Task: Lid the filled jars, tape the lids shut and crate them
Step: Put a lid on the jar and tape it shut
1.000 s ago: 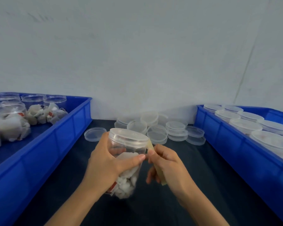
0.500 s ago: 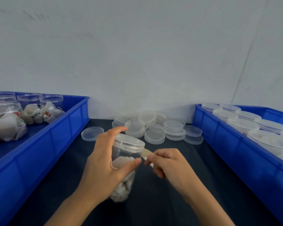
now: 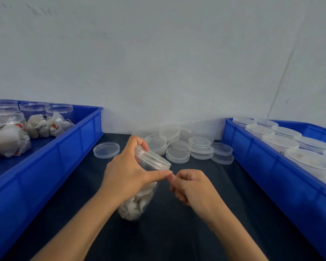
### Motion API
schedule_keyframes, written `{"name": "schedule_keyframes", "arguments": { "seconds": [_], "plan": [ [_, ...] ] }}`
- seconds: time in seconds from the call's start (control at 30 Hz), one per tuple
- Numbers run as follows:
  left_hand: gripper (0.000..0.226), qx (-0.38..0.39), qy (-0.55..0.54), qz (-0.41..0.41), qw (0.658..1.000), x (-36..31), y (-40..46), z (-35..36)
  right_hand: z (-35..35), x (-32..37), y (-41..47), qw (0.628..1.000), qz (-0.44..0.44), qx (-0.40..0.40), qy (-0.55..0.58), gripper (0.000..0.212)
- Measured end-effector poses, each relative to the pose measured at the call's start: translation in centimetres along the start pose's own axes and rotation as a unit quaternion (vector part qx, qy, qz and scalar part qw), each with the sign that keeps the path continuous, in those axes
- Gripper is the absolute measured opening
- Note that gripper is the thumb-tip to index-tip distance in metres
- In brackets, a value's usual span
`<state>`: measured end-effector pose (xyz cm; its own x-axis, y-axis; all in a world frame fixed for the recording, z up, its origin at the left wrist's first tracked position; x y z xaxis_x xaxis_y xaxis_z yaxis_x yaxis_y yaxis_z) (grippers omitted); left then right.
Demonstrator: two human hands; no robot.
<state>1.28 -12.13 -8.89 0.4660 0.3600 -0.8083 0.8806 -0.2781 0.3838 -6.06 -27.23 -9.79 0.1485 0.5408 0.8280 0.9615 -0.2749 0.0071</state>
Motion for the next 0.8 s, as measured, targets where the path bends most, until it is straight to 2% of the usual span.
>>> {"name": "schedule_keyframes", "arguments": {
  "seconds": [0.07, 0.17, 0.33, 0.6, 0.8],
  "plan": [
    [0.085, 0.008, 0.013, 0.015, 1.0, 0.0, -0.1, 0.3, -0.1, -0.2, 0.2, 0.999, 0.022, -0.027, -0.018, 0.033],
    [0.081, -0.033, 0.031, 0.048, 0.998, 0.0, -0.7, 1.0, -0.1, -0.4, 0.1, 0.995, 0.035, -0.067, -0.058, 0.031],
    [0.076, -0.089, 0.026, 0.053, 0.994, 0.0, -1.5, 1.1, 0.3, 0.0, -0.1, 0.989, 0.023, -0.115, -0.09, 0.026],
    [0.077, -0.103, 0.053, 0.077, 0.99, -0.9, -2.2, 0.9, 0.3, -0.1, 0.0, 0.994, 0.036, -0.101, -0.025, 0.023],
    [0.079, -0.102, 0.055, 0.076, 0.99, -1.2, -2.2, 0.6, 0.3, -0.2, 0.4, 0.995, 0.029, -0.09, 0.016, 0.031]
  ]
}}
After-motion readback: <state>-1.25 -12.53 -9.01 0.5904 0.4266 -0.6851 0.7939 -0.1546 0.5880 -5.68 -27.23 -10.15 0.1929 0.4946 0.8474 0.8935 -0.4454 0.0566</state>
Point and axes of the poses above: each hand's wrist, its own y-axis towards the middle knuckle, its own z-axis out of the palm, x = y × z, the point moved 1 cm from there along y, towards the middle knuckle, and after that the axes turned 10 degrees about -y, right-handed, at the moved point
